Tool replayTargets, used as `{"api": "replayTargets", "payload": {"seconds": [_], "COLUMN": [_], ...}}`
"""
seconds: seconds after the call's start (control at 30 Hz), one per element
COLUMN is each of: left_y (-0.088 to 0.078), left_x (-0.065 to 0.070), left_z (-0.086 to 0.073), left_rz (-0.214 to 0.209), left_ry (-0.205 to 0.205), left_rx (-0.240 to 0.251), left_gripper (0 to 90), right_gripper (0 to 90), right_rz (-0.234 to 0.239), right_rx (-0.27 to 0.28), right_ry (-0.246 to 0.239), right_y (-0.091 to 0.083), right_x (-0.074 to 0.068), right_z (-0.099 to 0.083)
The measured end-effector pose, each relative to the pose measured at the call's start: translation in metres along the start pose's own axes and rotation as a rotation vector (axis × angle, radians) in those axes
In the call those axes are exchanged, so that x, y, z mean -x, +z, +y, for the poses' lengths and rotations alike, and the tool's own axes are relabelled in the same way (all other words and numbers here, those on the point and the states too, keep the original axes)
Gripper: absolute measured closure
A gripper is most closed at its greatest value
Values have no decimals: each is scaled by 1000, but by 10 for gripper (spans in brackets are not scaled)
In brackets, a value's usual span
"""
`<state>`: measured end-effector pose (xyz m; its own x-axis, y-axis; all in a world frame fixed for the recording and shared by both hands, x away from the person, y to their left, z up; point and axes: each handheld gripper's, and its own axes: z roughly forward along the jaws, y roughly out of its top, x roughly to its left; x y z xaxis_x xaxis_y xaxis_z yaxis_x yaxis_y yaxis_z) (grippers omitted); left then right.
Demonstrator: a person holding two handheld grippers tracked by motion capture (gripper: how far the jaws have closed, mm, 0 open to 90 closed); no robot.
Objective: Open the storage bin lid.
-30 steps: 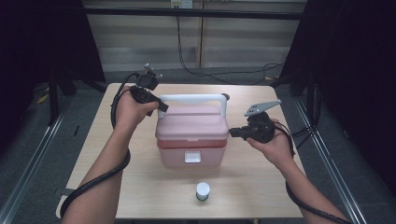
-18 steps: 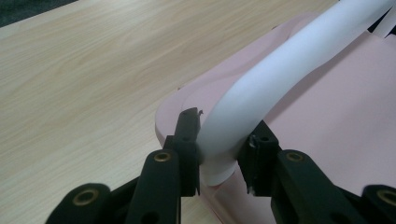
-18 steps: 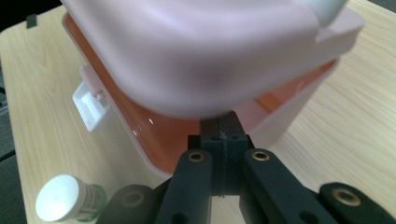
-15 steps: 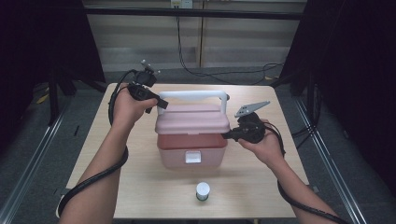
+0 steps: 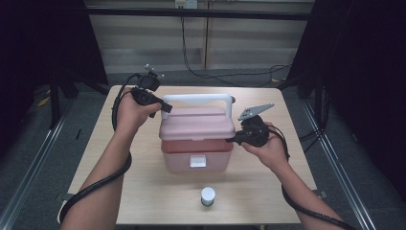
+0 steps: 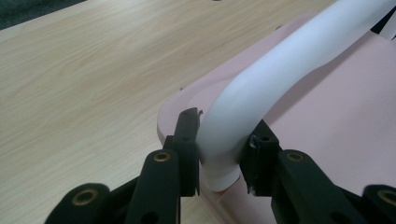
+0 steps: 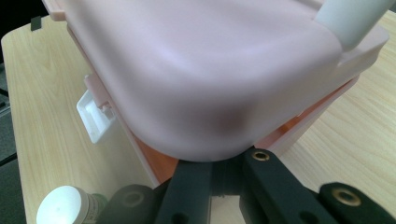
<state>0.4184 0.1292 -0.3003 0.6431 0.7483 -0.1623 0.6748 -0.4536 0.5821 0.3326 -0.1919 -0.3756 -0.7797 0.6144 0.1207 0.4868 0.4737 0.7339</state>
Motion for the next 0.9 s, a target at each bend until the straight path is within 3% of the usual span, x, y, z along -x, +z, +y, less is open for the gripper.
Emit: {"api": "replayTargets", "payload": {"seconds": [0.13, 0.23, 0.33, 0.47, 0.67, 0.9], "left_y": [-2, -4, -7, -13, -26, -19], "left_x": [-3, -5, -12, -15, -22, -24], "left_z": [-4, -7, -15, -22, -35, -54], "left_rz": [7, 19, 22, 6, 26, 18], "left_ry": [-2, -3, -30, -39, -49, -46], "left_rx": [49, 41, 23, 16, 18, -2], "left_gripper": [616, 538, 439, 424, 418, 417], "right_gripper": [900, 900, 900, 900, 900, 900], "right_rz": [1, 4, 3, -3, -11, -11], "right_rx": [12, 9, 9, 14, 15, 14], "right_ry": [1, -1, 1, 0, -7, 1], "right_y": [-2, -2, -3, -5, -7, -9], "right_x": [-1, -1, -1, -2, -3, -3], "right_z": [0, 0, 0, 2, 6, 8]}}
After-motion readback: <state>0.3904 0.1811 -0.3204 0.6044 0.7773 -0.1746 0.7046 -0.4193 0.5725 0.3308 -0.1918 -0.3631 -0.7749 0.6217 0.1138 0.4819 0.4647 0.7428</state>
